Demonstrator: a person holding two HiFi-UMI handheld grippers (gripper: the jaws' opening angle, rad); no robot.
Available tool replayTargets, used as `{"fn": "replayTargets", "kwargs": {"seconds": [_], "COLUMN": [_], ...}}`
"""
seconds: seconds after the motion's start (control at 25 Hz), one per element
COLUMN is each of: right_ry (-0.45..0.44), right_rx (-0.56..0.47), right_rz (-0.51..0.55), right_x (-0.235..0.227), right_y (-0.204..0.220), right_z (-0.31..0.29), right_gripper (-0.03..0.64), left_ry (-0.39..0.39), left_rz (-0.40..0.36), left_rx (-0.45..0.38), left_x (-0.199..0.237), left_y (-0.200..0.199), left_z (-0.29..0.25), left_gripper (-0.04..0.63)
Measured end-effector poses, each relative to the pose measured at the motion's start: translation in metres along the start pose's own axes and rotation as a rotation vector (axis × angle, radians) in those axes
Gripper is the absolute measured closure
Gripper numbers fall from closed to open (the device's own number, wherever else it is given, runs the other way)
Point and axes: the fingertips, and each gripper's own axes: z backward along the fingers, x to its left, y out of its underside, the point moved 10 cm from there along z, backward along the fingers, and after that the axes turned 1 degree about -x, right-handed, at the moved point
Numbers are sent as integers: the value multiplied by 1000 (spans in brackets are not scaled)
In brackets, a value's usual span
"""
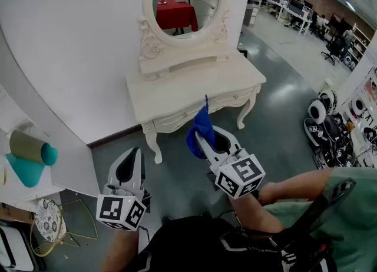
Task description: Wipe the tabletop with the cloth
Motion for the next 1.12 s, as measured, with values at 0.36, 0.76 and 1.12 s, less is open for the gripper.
{"fn": "replayTargets", "kwargs": {"seconds": [0.36, 0.76, 1.12], "right_ry": [-1, -18, 25], "right_rx": [1, -13, 2], "right_rz": [3, 0, -1], "right_x": [4, 23, 51], "right_y": [3, 2, 10], "right_z": [-8, -27, -49], "right_gripper": [522, 518, 518], "left_ry": [11, 37, 85], "left_rz": [7, 2, -6], "left_rx": [2, 16, 17], "left_x": [9, 33, 73], "left_y": [2, 0, 2], "left_z": [-2, 0, 7], "left_gripper": [588, 588, 586]}}
